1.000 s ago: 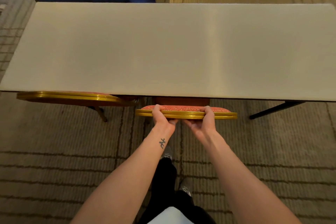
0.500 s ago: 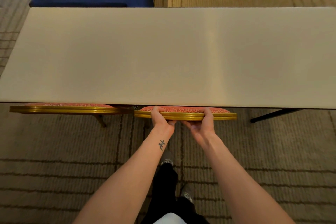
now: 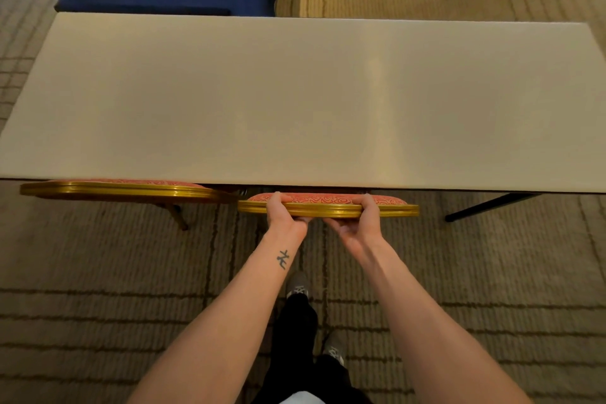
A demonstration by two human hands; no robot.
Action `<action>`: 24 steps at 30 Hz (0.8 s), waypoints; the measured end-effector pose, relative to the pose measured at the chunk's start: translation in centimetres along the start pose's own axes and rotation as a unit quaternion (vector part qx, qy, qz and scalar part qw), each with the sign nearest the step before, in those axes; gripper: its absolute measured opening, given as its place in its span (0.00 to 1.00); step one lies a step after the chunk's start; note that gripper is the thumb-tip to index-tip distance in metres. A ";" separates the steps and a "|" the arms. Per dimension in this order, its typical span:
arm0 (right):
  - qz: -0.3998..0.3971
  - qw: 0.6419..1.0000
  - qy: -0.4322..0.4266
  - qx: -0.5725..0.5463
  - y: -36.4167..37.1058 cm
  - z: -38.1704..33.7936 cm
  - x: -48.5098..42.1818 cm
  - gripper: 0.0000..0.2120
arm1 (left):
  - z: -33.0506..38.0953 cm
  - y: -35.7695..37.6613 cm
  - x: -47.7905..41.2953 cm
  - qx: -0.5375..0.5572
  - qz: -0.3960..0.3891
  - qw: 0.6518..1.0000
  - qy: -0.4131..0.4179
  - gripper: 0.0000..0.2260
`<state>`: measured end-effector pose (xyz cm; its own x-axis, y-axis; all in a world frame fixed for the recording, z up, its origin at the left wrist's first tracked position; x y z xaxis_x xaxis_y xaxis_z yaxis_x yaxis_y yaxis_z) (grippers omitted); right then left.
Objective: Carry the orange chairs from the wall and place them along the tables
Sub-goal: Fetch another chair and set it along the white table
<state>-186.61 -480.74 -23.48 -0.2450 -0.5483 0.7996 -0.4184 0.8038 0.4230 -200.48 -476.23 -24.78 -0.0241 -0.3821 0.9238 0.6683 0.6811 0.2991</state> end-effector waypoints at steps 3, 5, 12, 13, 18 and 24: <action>-0.001 1.000 0.001 -0.007 0.5 0.6 0.1 0.22 | 0.7 -0.2 0.0 0.008 -0.011 1.000 0.002 0.17; 0.004 1.000 0.003 -0.010 0.7 1.1 0.2 0.23 | 1.3 -0.3 -0.1 0.013 -0.012 1.000 0.008 0.19; -0.013 1.000 0.011 -0.004 0.9 1.7 -0.6 0.20 | 1.6 -0.9 0.1 0.016 -0.017 1.000 0.000 0.11; -0.009 1.000 0.009 -0.001 0.9 1.7 -0.7 0.20 | 1.6 -0.9 0.0 0.014 -0.017 1.000 -0.001 0.10; 0.000 1.000 0.003 0.009 0.6 1.2 -1.3 0.24 | 1.0 -0.2 -0.3 0.018 -0.020 1.000 -0.008 0.10; -0.006 0.997 -0.002 0.075 0.2 1.6 -1.4 0.26 | 1.1 -0.6 -0.5 -0.024 -0.029 0.999 -0.009 0.15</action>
<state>-187.70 -480.20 -25.22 -0.2424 -0.5581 0.7936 -0.5473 0.7540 0.3632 -201.67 -475.76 -25.14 -0.0760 -0.4082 0.9097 0.7005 0.6274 0.3400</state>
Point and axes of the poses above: each hand's wrist, its own x-axis away from the middle knuckle, its own y-axis out of the palm, z = x × y, the point moved 7 cm from there along -x, towards the middle knuckle, and after that the axes turned 4 degrees about -y, right-handed, at the moved point
